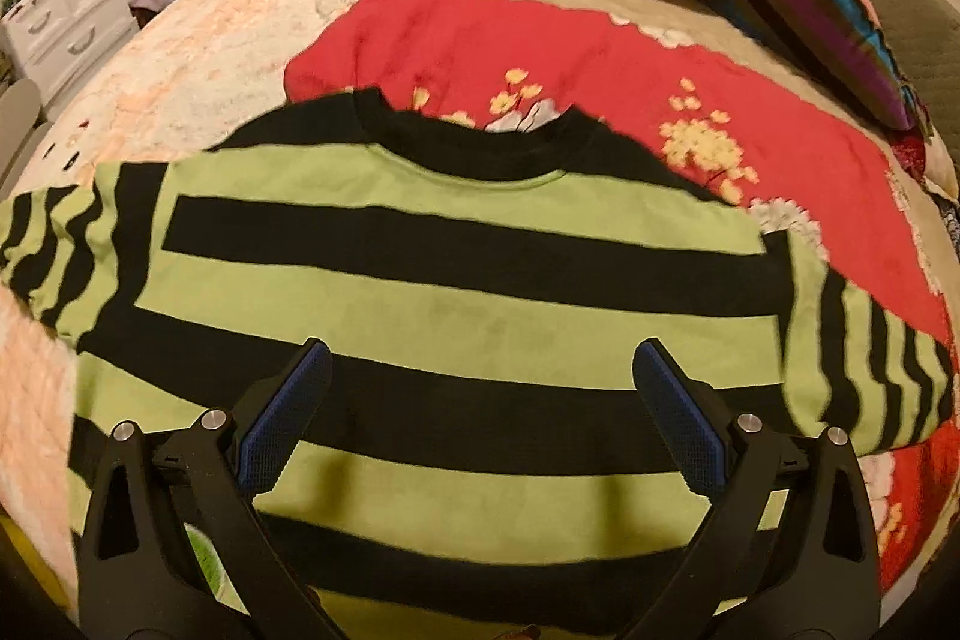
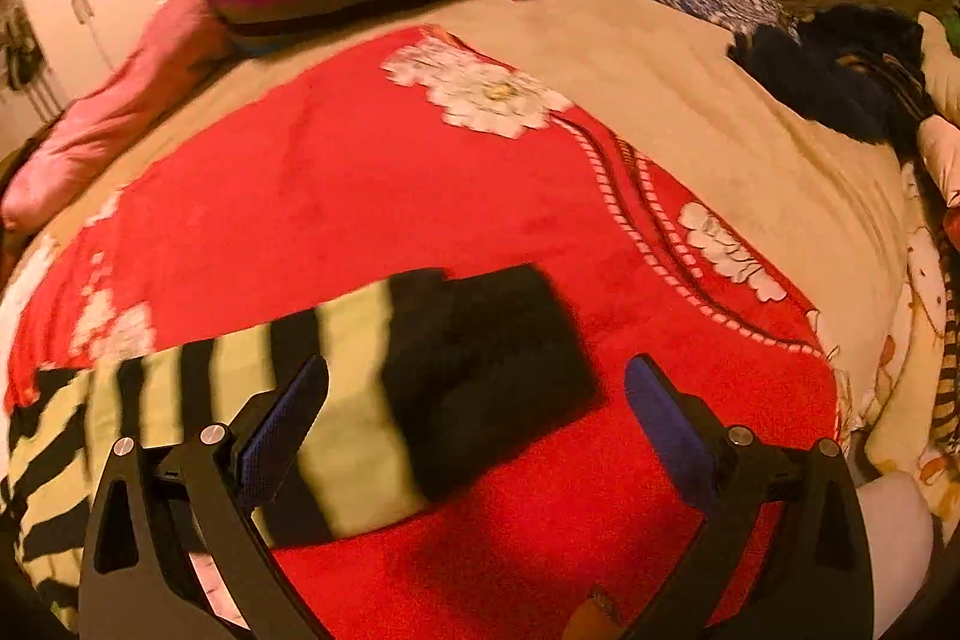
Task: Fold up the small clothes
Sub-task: 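Move the right tool to the sweater's sleeve cuff and grasp it, then carry the held sleeve across the sweater body with the right tool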
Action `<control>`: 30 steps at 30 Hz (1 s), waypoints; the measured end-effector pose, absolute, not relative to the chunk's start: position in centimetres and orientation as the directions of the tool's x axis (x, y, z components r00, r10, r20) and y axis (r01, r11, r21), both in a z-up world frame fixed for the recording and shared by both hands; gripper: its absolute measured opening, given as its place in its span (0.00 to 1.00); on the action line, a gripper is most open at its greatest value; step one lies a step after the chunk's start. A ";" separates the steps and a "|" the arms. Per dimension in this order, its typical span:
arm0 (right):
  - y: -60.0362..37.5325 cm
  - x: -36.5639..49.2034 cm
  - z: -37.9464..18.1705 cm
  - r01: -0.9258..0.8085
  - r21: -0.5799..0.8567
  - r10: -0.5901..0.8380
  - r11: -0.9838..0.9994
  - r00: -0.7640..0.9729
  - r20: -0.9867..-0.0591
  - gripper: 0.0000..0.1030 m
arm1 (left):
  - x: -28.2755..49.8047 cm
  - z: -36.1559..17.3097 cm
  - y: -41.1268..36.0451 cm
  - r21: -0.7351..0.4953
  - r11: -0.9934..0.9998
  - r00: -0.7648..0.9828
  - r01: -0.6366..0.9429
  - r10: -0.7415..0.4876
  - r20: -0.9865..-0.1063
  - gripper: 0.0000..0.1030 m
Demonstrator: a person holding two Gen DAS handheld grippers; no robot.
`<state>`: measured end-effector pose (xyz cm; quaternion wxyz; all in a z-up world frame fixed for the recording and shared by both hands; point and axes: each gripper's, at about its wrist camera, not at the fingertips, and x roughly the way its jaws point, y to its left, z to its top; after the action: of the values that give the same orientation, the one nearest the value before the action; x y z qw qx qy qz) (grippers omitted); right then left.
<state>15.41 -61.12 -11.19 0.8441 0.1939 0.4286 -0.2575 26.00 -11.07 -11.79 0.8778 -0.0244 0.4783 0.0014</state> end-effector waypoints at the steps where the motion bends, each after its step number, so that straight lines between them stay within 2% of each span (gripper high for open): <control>1: -61.6 15.6 -11.7 0.607 0.093 -0.280 0.789 0.490 -0.826 0.96 | 26.1 -12.5 -11.0 -0.036 0.999 0.546 -0.023 -0.017 -0.838 0.92; 7: -64.8 16.0 -14.9 0.613 0.171 -0.193 0.771 0.480 -0.856 0.96 | 26.2 -14.8 -10.5 -0.042 0.999 0.529 0.005 -0.038 -0.848 0.92; 11: -64.9 16.2 -15.6 0.589 0.228 -0.143 0.775 0.515 -0.845 0.94 | 26.5 -16.3 -10.5 0.003 1.000 0.517 0.021 -0.008 -0.856 0.92; 13: -64.4 16.5 -15.6 0.568 0.229 -0.131 0.791 0.523 -0.843 0.79 | 26.5 -16.7 -10.6 0.018 0.999 0.518 0.027 0.002 -0.856 0.92; 14: -64.3 16.7 -15.6 0.556 0.240 -0.115 0.795 0.528 -0.841 0.66 | 26.5 -16.8 -10.8 0.030 0.999 0.520 0.032 0.009 -0.854 0.92; 16: -63.9 17.0 -15.6 0.546 0.248 -0.100 0.800 0.529 -0.843 0.58 | 26.4 -17.0 -11.0 0.046 0.998 0.527 0.039 0.018 -0.849 0.92; 18: -64.0 17.0 -15.5 0.535 0.284 -0.069 0.796 0.546 -0.835 0.40 | 26.4 -17.1 -11.0 0.048 0.998 0.537 0.041 0.019 -0.843 0.92; 19: -64.1 17.0 -15.3 0.531 0.309 -0.054 0.789 0.561 -0.826 0.37 | 26.3 -17.2 -11.0 0.046 0.998 0.544 0.039 0.017 -0.839 0.92; 21: -63.9 16.5 -14.1 0.512 0.355 -0.036 0.782 0.606 -0.795 0.19 | 26.1 -17.3 -11.0 0.045 0.998 0.555 0.039 0.016 -0.832 0.92; 25: -61.4 16.2 -10.5 0.435 0.420 0.004 0.797 0.691 -0.723 0.12 | 25.9 -17.2 -11.0 0.049 0.998 0.565 0.039 0.019 -0.825 0.92; 30: -55.6 18.5 -5.9 0.257 0.518 0.155 0.816 0.766 -0.624 0.09 | 25.7 -16.6 -10.6 0.031 0.999 0.565 0.041 0.002 -0.825 0.92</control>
<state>18.46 -55.60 -5.91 0.8896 0.3024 0.3411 -0.0288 25.69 -10.64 -16.61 0.8843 0.0231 0.4663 -0.0110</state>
